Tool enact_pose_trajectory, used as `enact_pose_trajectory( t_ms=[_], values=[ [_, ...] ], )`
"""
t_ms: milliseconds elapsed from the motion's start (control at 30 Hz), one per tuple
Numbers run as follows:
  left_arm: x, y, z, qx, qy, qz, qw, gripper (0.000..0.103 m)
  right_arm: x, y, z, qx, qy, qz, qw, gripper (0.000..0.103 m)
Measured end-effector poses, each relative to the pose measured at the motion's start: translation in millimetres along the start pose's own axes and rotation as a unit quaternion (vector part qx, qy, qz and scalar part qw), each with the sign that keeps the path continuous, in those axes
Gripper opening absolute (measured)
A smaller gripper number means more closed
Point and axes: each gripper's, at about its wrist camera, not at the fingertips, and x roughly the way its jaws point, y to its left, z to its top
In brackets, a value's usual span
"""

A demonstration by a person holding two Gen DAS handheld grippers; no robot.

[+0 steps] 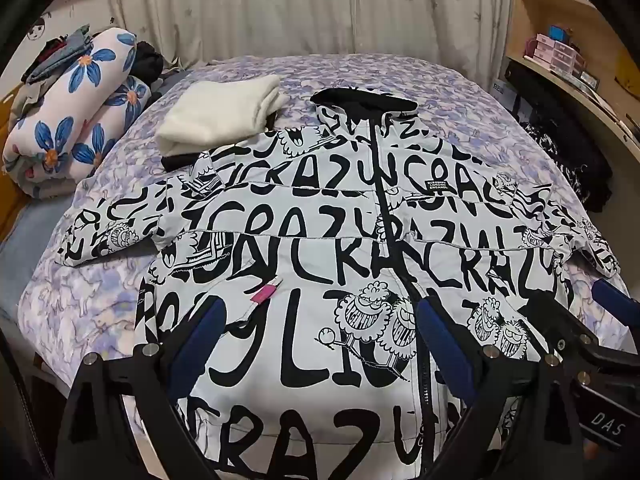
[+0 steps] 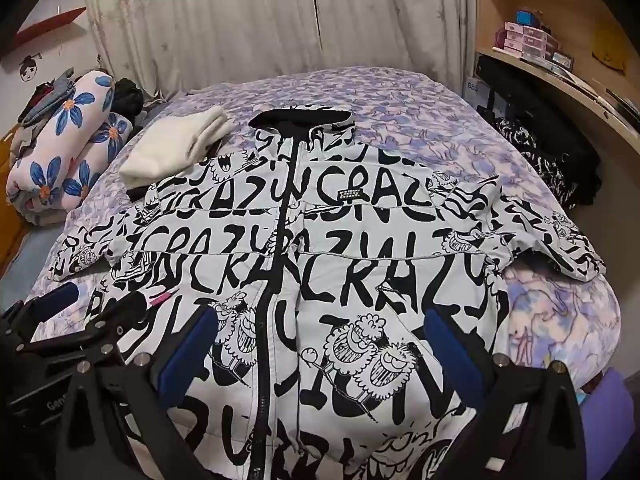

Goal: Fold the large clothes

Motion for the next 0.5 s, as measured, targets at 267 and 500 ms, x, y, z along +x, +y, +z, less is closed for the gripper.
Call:
enact_pose_trajectory(
  t_ms=[267,500],
  values=[
    [1.2,1.6,-2.2,-0.001,0.002,0.000,1.0000,0.095,0.6,0.6,-0.4,-0.002,-0.002,-0.003,1.000,0.103],
    [-0.4,2.3,-2.3,-0.002,0.008,-0.001,1.0000,0.095,1.1,0.2,-1.2,-0.001,0.000,-0.003,1.000,0.103]
  ],
)
